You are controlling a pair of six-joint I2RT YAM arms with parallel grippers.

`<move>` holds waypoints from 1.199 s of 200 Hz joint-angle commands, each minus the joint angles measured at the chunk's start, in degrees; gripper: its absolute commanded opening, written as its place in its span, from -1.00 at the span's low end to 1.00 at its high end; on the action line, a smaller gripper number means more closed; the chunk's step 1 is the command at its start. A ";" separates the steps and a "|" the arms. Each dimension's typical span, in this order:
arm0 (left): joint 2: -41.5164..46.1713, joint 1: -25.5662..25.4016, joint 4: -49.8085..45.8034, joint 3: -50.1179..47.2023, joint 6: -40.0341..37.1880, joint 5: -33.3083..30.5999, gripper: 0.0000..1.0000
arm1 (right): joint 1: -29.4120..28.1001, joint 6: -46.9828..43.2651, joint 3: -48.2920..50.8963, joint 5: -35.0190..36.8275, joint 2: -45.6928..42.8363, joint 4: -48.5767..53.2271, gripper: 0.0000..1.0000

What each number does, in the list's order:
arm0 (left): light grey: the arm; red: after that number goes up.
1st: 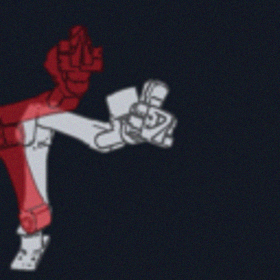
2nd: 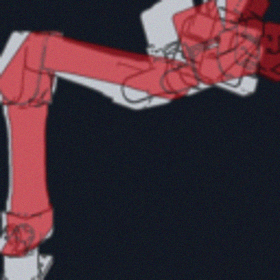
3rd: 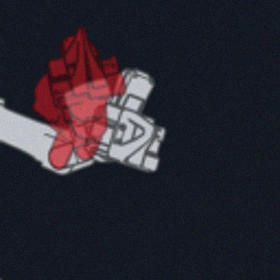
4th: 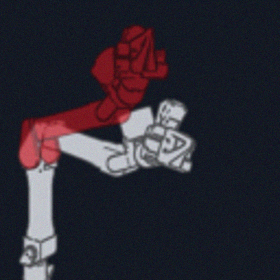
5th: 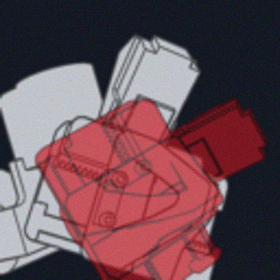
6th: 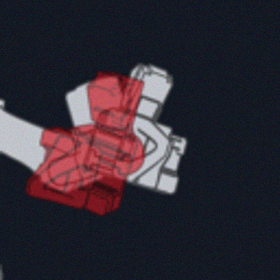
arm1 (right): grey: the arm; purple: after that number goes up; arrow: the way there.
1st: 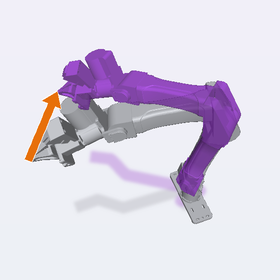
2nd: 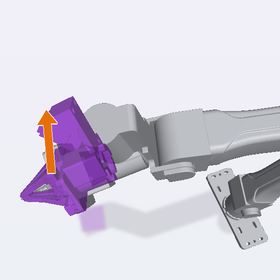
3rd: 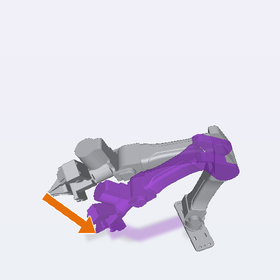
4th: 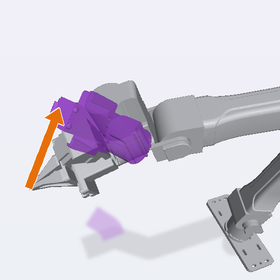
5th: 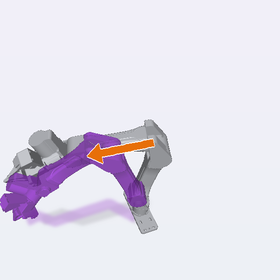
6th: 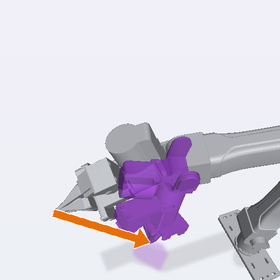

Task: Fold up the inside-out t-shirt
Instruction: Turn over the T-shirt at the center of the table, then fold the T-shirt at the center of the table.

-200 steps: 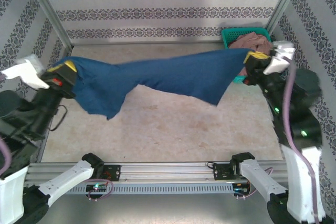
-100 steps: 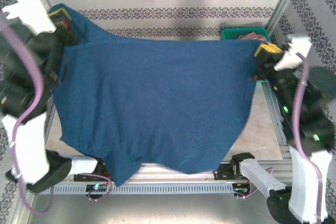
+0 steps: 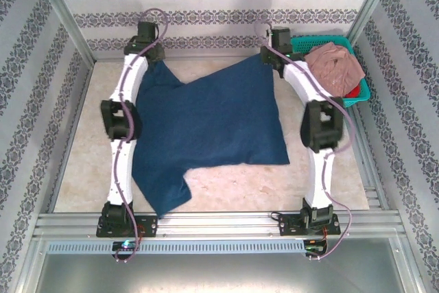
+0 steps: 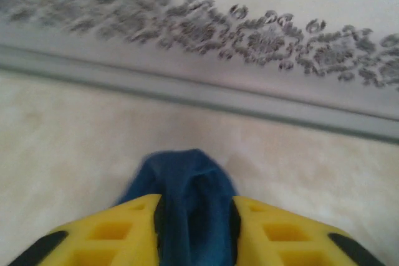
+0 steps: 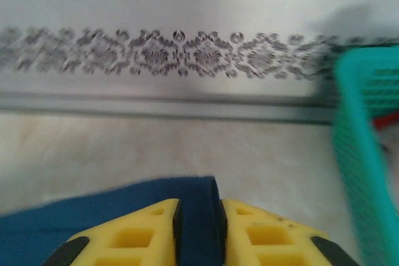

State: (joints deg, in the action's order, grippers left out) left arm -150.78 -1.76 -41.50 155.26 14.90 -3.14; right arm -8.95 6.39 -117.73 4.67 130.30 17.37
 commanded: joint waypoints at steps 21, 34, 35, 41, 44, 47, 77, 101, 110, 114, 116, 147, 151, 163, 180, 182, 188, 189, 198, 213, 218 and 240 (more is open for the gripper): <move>0.21 2.56 2.54 2.50 10.06 9.24 0.49 | 0.14 1.91 -10.33 -2.28 4.66 6.34 -0.12; 6.01 2.48 3.83 -5.45 10.59 10.33 0.52 | -1.01 0.70 -1.64 -3.00 -1.54 5.72 -0.08; 6.45 2.47 3.81 -6.05 10.68 10.56 0.52 | -1.17 0.67 -0.84 -3.04 -1.81 5.73 -0.08; 9.53 2.39 3.69 -9.56 11.04 11.46 0.54 | -1.77 0.36 4.16 -3.64 -5.73 5.60 -0.06; 11.16 2.38 3.71 -11.49 11.26 11.93 0.54 | -2.14 0.34 6.89 -4.09 -7.60 5.37 -0.05; 12.97 2.30 3.78 -13.58 11.54 12.28 0.55 | -2.47 0.38 9.54 -4.65 -9.53 5.47 -0.04; 35.52 -0.17 9.00 -42.00 12.44 11.34 0.58 | -5.72 5.94 34.50 -9.17 -26.19 7.04 0.07; 53.11 -1.85 19.17 -71.03 18.48 17.20 0.57 | -4.35 10.58 47.04 -18.61 -31.39 7.19 0.23; 58.02 -2.61 20.78 -79.74 20.44 18.36 0.55 | -3.10 10.97 48.94 -17.78 -31.91 8.62 0.22; 59.81 -3.02 20.68 -82.88 21.17 19.11 0.54 | -2.39 11.08 49.89 -17.95 -32.17 8.87 0.22; 60.58 -3.30 20.67 -84.37 21.32 19.61 0.54 | -1.99 11.25 50.41 -18.18 -32.45 8.90 0.22; 72.89 -11.42 15.80 -102.20 22.16 17.23 0.56 | 2.90 12.33 56.62 -14.10 -36.67 11.75 0.21; 74.48 -12.32 15.41 -104.31 22.59 17.21 0.56 | 3.40 12.54 57.38 -13.33 -37.17 11.98 0.22; 77.73 -14.36 13.07 -108.04 23.90 16.78 0.56 | 5.33 13.49 60.08 -13.49 -37.88 10.65 0.24; 80.18 -16.57 10.96 -111.14 24.73 15.56 0.56 | 6.99 14.00 60.30 -14.33 -36.25 9.67 0.24; 80.33 -16.73 10.72 -111.43 24.74 15.54 0.56 | 7.01 14.00 60.20 -14.36 -35.90 9.63 0.24; 80.48 -17.16 10.07 -111.81 24.72 15.49 0.56 | 7.10 14.08 59.70 -14.33 -34.85 9.34 0.24; 80.52 -17.19 10.01 -111.83 24.69 15.47 0.56 | 7.10 14.13 59.63 -14.38 -34.68 9.34 0.24; 80.56 -17.38 9.24 -112.15 24.33 15.35 0.56 | 7.35 14.26 58.66 -15.88 -32.84 8.58 0.24; 80.64 -17.53 7.46 -111.89 23.52 14.95 0.56 | 7.37 14.84 57.01 -17.23 -30.31 8.65 0.21; 80.83 -17.62 6.81 -111.84 23.43 14.83 0.56 | 7.37 14.98 56.96 -17.03 -29.83 8.65 0.19; 82.66 -18.01 3.22 -111.64 23.67 13.05 0.56 | 7.26 15.92 58.18 -16.44 -29.88 7.97 0.13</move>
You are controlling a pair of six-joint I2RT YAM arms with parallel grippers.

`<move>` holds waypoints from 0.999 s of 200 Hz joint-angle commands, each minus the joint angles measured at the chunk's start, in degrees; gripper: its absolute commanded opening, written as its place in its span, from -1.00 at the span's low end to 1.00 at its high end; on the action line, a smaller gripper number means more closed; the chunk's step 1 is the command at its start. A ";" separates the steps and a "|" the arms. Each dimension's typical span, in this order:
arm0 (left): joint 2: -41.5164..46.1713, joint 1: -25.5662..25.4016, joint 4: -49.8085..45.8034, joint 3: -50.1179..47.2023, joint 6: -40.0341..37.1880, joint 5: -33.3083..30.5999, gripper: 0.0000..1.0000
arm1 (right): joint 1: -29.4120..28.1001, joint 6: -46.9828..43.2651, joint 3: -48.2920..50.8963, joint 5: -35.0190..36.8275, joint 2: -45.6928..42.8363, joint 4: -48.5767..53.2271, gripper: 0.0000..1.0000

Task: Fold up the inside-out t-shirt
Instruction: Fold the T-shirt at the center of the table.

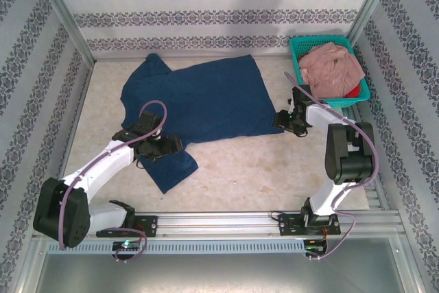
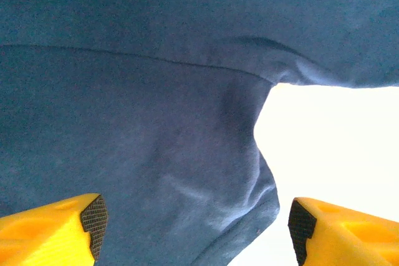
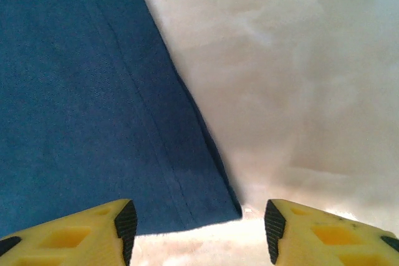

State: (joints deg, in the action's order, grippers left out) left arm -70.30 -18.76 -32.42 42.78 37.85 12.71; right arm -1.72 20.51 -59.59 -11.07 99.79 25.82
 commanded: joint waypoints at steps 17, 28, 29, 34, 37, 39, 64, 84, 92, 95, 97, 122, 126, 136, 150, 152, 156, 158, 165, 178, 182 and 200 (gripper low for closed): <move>3.51 -1.44 -7.79 0.40 1.55 -3.87 0.56 | -0.36 2.07 0.32 -1.27 1.43 -1.92 0.05; 4.04 -1.69 -9.13 0.03 1.91 -4.27 0.57 | -0.80 2.09 -0.86 -1.50 3.05 -1.76 0.01; 4.04 -1.75 -9.32 -0.02 1.98 -4.36 0.56 | -0.86 2.08 -0.91 -1.54 3.22 -1.75 0.01; 4.34 -1.95 -9.83 -0.18 2.01 -4.67 0.56 | -1.07 2.16 -1.17 -1.63 3.86 -1.86 0.00; 4.52 -2.13 -10.13 -0.32 2.04 -4.83 0.56 | -1.21 2.32 -1.37 -1.67 4.18 -1.98 -0.01; 4.70 -2.19 -10.36 -0.40 2.05 -4.98 0.56 | -1.26 2.40 -1.44 -1.67 4.36 -2.06 -0.02; 7.04 -3.23 -12.86 -1.42 3.70 -6.15 0.55 | -2.02 2.72 -2.15 -0.99 5.40 -1.76 -0.16; 8.79 -4.36 -14.15 -1.66 5.17 -6.53 0.53 | -2.28 2.42 -1.93 -0.37 4.84 -1.48 -0.34; 9.10 -4.90 -15.01 -1.59 5.62 -6.81 0.52 | -2.33 2.43 -1.63 0.11 4.38 -1.76 -0.49; 9.16 -5.14 -15.25 -1.61 5.84 -6.88 0.51 | -2.32 2.42 -1.46 0.31 4.18 -1.88 -0.55; 9.16 -5.36 -15.55 -1.66 5.95 -6.86 0.50 | -2.32 2.36 -1.37 0.45 3.99 -1.91 -0.58; 9.80 -7.52 -18.06 -2.90 7.92 -6.56 0.38 | -2.24 2.17 -0.62 1.27 1.47 -2.09 -0.92; 9.93 -7.87 -18.53 -3.11 8.30 -6.56 0.36 | -2.28 2.04 -0.41 1.42 0.98 -2.07 -0.95; 10.42 -8.69 -19.41 -4.15 9.42 -6.35 0.33 | -2.37 1.82 -0.19 1.75 -0.19 -2.11 -1.00; 10.90 -9.70 -20.04 -6.08 11.17 -5.50 0.32 | -2.57 1.51 0.14 2.31 -1.20 -1.89 -1.00; 10.91 -9.91 -20.04 -6.32 11.41 -5.26 0.32 | -2.59 1.45 0.17 2.36 -1.31 -1.85 -1.00; 10.97 -10.18 -20.07 -6.96 11.84 -4.71 0.33 | -2.65 1.38 0.29 2.51 -1.47 -1.79 -1.00; 10.95 -10.33 -20.12 -7.24 11.99 -4.49 0.32 | -2.67 1.33 0.32 2.58 -1.58 -1.78 -1.00; 10.98 -11.07 -20.25 -7.83 12.74 -4.19 0.33 | -2.74 1.15 0.43 2.72 -1.82 -1.64 -1.00; 11.14 -12.33 -19.67 -8.62 12.88 -3.93 0.35 | -2.92 0.79 0.47 3.10 -2.12 -1.48 -1.00; 10.95 -12.36 -18.88 -8.88 12.56 -3.26 0.36 | -2.98 0.58 0.47 3.22 -2.14 -1.48 -1.00; 7.96 -12.38 -15.38 -9.42 11.20 -0.89 0.37 | -3.12 -0.06 0.51 3.64 -2.05 -1.33 -1.00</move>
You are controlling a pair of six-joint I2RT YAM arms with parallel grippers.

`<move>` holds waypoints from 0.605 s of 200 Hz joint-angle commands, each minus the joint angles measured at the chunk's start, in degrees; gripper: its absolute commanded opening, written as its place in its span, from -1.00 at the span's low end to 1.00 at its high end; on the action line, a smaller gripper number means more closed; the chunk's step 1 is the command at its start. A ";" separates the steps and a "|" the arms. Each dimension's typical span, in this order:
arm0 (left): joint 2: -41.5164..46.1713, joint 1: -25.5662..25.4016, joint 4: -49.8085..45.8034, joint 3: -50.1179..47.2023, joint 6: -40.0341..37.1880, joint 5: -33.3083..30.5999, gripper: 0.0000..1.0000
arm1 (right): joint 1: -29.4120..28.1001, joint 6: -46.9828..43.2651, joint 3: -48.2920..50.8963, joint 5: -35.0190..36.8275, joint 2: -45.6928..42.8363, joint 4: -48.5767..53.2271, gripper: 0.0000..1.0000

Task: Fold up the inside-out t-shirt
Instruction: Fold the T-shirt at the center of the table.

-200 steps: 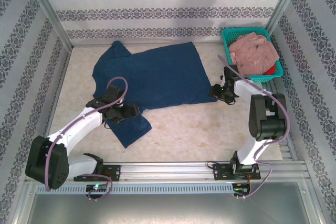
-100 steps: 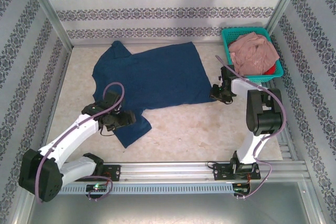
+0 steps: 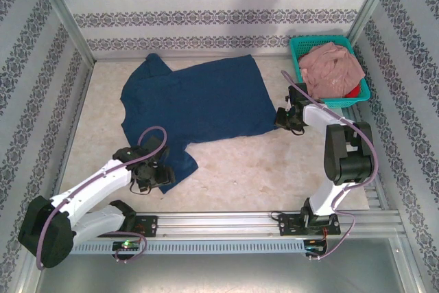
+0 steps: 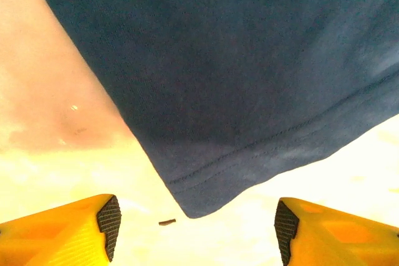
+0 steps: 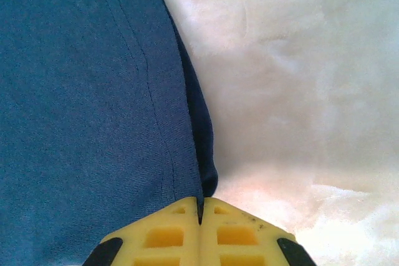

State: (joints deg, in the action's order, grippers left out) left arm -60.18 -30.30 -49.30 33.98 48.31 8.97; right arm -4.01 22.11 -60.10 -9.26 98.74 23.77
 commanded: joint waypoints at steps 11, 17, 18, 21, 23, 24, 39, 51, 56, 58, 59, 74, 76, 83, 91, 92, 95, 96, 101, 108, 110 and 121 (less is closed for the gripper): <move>-4.28 -0.88 4.10 -1.21 0.28 4.16 0.34 | -0.87 -1.74 1.11 1.87 -1.09 0.68 -1.00; -5.30 -0.87 5.25 -1.48 0.13 4.21 0.30 | -0.82 -1.89 1.21 1.85 -1.18 0.64 -1.00; -5.43 -0.88 5.39 -1.55 0.08 4.25 0.30 | -0.82 -1.85 1.21 1.82 -1.18 0.65 -1.00; -5.88 -0.90 5.91 -1.61 -0.03 4.22 0.28 | -0.82 -1.94 1.26 1.79 -1.26 0.61 -1.00; -6.15 -0.85 6.08 -1.63 -0.08 4.15 0.26 | -0.82 -1.93 1.29 1.79 -1.27 0.61 -1.00; -6.25 -0.83 6.29 -1.63 -0.11 4.09 0.25 | -0.78 -2.00 1.25 1.79 -1.27 0.59 -1.00; -8.27 -0.89 7.28 -1.73 -0.85 3.43 0.12 | -0.82 -2.31 1.30 1.87 -1.68 1.07 -1.00; -9.30 -0.90 7.80 -2.21 -0.90 3.41 -0.01 | -0.76 -2.46 1.63 2.33 -2.37 1.18 -1.00; -9.47 -0.90 7.84 -2.66 -0.90 3.10 -0.05 | -0.74 -2.40 1.81 2.53 -2.70 1.17 -1.00; -9.42 -0.90 7.93 -2.79 -0.98 3.01 -0.08 | -0.74 -2.44 1.89 2.56 -2.79 1.19 -1.00; -9.42 -0.90 7.96 -2.87 -1.00 2.95 -0.09 | -0.69 -2.43 1.94 2.57 -2.82 1.19 -1.00; -9.49 -0.90 7.76 -3.63 -1.46 1.51 -0.25 | -0.65 -2.60 2.02 2.58 -3.20 1.36 -1.00; -9.49 -0.94 7.87 -3.80 -1.51 1.49 -0.27 | -0.65 -2.60 2.01 2.58 -3.20 1.36 -1.00; -9.66 -0.94 8.19 -4.15 -1.55 1.77 -0.35 | -0.65 -2.71 2.10 2.57 -3.46 1.57 -1.00; -9.78 -0.90 8.58 -4.55 -1.59 1.88 -0.43 | -0.65 -2.78 2.18 2.57 -3.62 1.78 -1.00; -9.78 -0.90 8.68 -4.59 -1.57 1.90 -0.45 | -0.65 -2.78 2.22 2.62 -3.67 1.79 -1.00; -9.81 -0.90 8.83 -4.84 -1.56 2.00 -0.49 | -0.65 -2.82 2.32 2.66 -3.81 1.81 -1.00; -9.79 -0.90 8.90 -4.90 -1.56 2.01 -0.51 | -0.60 -2.84 2.38 2.71 -3.86 1.85 -1.00; -9.78 -0.91 9.12 -5.18 -1.56 1.93 -0.58 | -0.65 -2.86 2.59 2.83 -4.05 1.89 -1.00; -9.62 -0.87 9.23 -5.48 -1.71 1.80 -0.67 | -0.65 -2.92 2.87 2.84 -4.46 1.99 -1.00; -9.61 -0.89 9.22 -5.49 -1.73 1.76 -0.70 | -0.65 -2.94 2.99 2.84 -4.61 1.98 -1.00; -8.93 -0.90 8.32 -5.36 -2.06 1.23 -0.89 | -0.65 -2.85 3.74 2.88 -5.40 2.22 -1.00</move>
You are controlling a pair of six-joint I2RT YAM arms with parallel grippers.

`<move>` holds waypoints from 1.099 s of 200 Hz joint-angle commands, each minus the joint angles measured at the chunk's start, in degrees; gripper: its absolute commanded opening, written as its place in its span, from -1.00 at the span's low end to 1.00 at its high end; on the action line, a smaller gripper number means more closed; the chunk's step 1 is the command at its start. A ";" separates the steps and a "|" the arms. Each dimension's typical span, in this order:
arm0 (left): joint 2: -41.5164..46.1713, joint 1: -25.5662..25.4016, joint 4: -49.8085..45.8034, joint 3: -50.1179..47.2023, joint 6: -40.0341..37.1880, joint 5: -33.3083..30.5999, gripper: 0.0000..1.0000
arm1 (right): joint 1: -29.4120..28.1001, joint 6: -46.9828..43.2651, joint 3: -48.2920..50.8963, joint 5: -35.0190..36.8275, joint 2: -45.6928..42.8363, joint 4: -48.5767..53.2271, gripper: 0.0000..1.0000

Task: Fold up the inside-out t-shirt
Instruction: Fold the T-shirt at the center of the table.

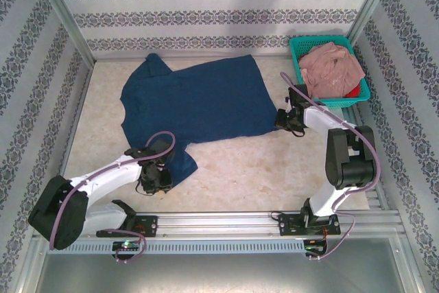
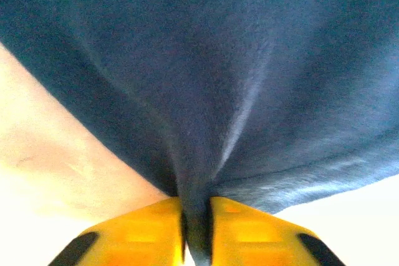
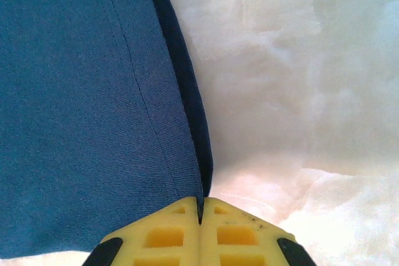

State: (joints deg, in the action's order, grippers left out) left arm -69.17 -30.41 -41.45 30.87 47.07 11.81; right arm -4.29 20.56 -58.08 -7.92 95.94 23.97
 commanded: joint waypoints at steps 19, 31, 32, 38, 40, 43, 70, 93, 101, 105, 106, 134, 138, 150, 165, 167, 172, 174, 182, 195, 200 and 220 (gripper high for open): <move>2.95 -0.81 -2.24 -1.11 -0.57 -1.38 -1.00 | -0.25 -1.14 3.24 1.60 -4.27 3.24 -1.00; 6.32 -0.98 -4.46 -0.44 0.97 -0.69 -1.00 | -0.10 -0.64 4.94 1.85 -6.17 4.56 -1.00; 6.63 -0.97 -4.75 -0.45 1.21 -0.67 -1.00 | -0.10 -0.58 5.14 1.85 -6.36 4.58 -1.00; 8.97 -1.12 -6.24 -0.29 2.30 -0.68 -1.00 | 0.02 0.19 6.43 1.86 -7.73 5.29 -1.00; 9.78 -1.13 -6.84 -0.16 2.74 -0.73 -1.00 | 0.11 0.47 6.90 1.75 -8.23 5.47 -1.00; 10.95 -1.18 -7.80 0.02 3.37 -0.81 -1.00 | 0.16 0.89 7.64 1.50 -9.09 5.71 -1.00; 22.98 -1.67 -17.75 2.17 9.94 -2.06 -1.00 | 0.90 4.61 14.97 0.36 -18.64 9.20 -1.00; 30.64 -1.67 -27.23 6.20 13.78 -5.23 -1.00 | 2.02 7.50 19.77 0.73 -27.22 13.11 -1.00; 31.88 -1.67 -29.45 8.49 14.26 -6.97 -1.00 | 2.42 8.14 20.97 1.33 -29.96 14.30 -1.00; 32.06 -1.52 -30.07 9.53 14.15 -7.85 -1.00 | 2.61 8.24 21.35 1.87 -31.22 14.62 -1.00; 32.07 -1.51 -30.12 9.85 14.13 -8.07 -1.00 | 2.62 8.43 21.39 2.04 -31.50 14.71 -1.00; 26.45 2.56 -28.68 15.84 7.60 -11.82 -1.00 | 2.98 8.26 19.32 5.30 -33.36 14.19 -1.00; 25.41 3.78 -27.55 16.39 5.95 -11.62 -1.00 | 2.98 7.92 18.62 5.41 -32.82 14.05 -1.00; 22.36 9.31 -23.27 17.77 1.46 -8.99 -1.00 | 2.90 6.52 16.28 4.41 -30.28 13.70 -1.00; 18.84 16.14 -17.30 18.95 -3.30 -4.61 -1.00 | 2.59 5.14 12.78 3.44 -26.07 12.90 -1.00; 18.29 16.80 -16.61 19.13 -3.78 -4.19 -1.00 | 2.52 5.08 12.58 3.44 -25.89 12.79 -1.00; 16.98 17.98 -15.02 19.67 -5.22 -3.69 -1.00 | 2.37 4.49 11.42 3.36 -24.25 12.23 -1.00; 16.37 18.52 -14.39 19.91 -5.67 -3.65 -1.00 | 2.30 4.25 11.20 3.31 -23.70 12.11 -1.00; 13.77 20.10 -11.65 20.93 -7.42 -2.80 -1.00 | 2.02 3.28 8.96 3.35 -21.50 12.07 -0.99; 8.84 22.00 -8.27 23.25 -9.76 -2.06 -1.00 | 1.84 1.64 5.78 3.54 -17.64 11.95 -0.99; 7.02 22.46 -6.66 24.06 -10.41 -1.53 -1.00 | 1.71 1.04 4.63 3.76 -16.25 11.79 -0.98; 0.39 24.33 -1.69 27.29 -12.00 -0.18 -1.00 | 1.47 -1.04 0.21 5.34 -10.73 11.96 -0.99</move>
State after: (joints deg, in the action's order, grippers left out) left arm -63.29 -8.10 -52.90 54.17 41.30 8.86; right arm -2.04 23.46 -52.95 -5.15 80.36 36.45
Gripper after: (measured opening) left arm 0.049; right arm 0.062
